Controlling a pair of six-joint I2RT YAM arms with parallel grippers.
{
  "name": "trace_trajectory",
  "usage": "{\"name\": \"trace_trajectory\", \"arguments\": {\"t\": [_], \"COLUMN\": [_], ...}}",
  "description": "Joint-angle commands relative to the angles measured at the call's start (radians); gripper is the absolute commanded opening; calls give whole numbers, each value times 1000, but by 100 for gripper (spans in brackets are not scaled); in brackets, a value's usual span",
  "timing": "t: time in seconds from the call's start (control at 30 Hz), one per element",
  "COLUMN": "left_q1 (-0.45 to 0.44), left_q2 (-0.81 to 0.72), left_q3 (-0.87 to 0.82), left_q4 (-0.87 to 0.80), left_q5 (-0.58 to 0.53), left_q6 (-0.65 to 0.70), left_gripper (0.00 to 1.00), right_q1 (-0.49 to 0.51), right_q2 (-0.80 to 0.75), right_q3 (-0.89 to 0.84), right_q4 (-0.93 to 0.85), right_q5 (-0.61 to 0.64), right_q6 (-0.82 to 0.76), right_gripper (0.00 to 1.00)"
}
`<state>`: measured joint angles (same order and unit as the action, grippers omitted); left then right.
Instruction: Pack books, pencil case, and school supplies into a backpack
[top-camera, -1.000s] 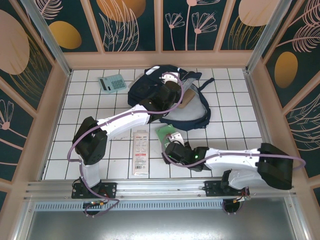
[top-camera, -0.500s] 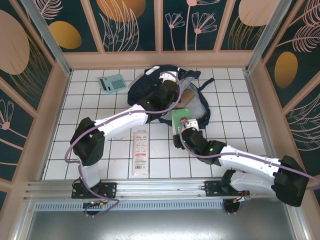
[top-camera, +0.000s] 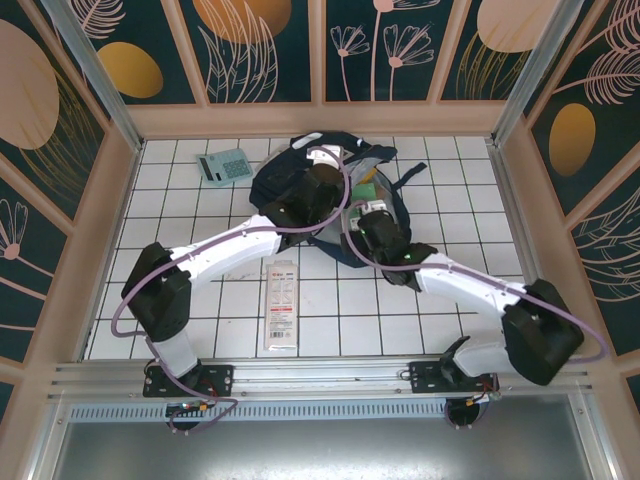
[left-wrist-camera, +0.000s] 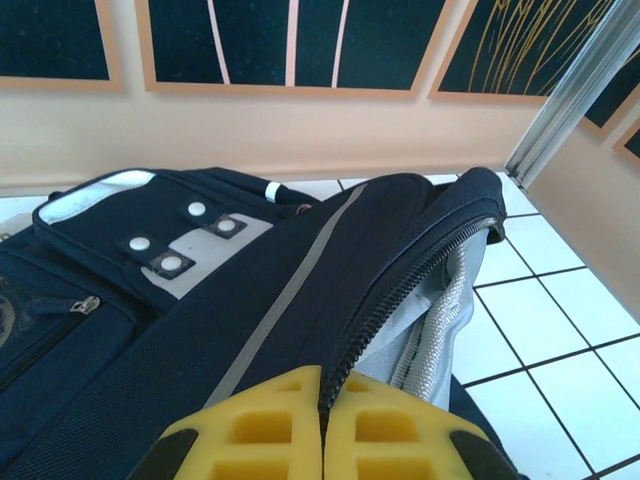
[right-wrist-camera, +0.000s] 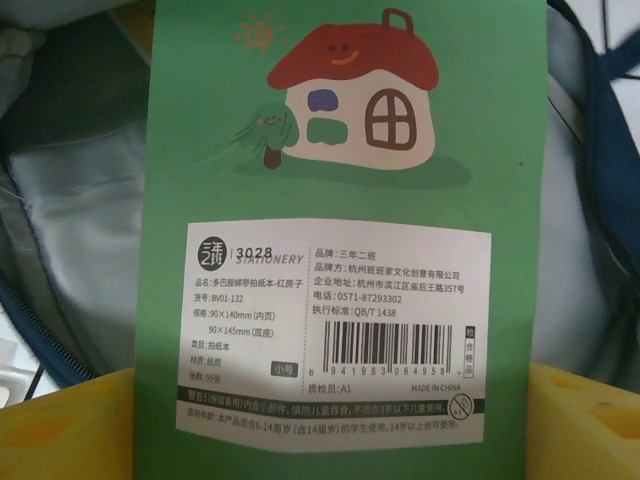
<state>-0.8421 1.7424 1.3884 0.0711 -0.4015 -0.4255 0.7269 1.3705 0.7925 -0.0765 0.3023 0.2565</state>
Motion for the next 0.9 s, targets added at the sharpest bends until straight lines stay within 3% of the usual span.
{"name": "trace_trajectory", "arguments": {"t": [0.0,0.5,0.63,0.87], "left_q1": [13,12,12,14], "left_q2": [-87,-129,-128,-123], "left_q3": [-8,-63,-65,-65], "left_q4": [138,200,197,185], "left_q5": [-30,82,85,49], "left_q6": [12,27,25,27], "left_gripper": [0,0,0,0], "right_q1": [-42,-93,-100,-103], "right_q2": [73,279,330,216], "right_q3": [73,214,264,177], "right_q4": [72,205,230,245], "right_q5": [-67,-95,-70,-82], "right_q6": [-65,-173,-202,-128], "right_gripper": [83,84,94,99]}}
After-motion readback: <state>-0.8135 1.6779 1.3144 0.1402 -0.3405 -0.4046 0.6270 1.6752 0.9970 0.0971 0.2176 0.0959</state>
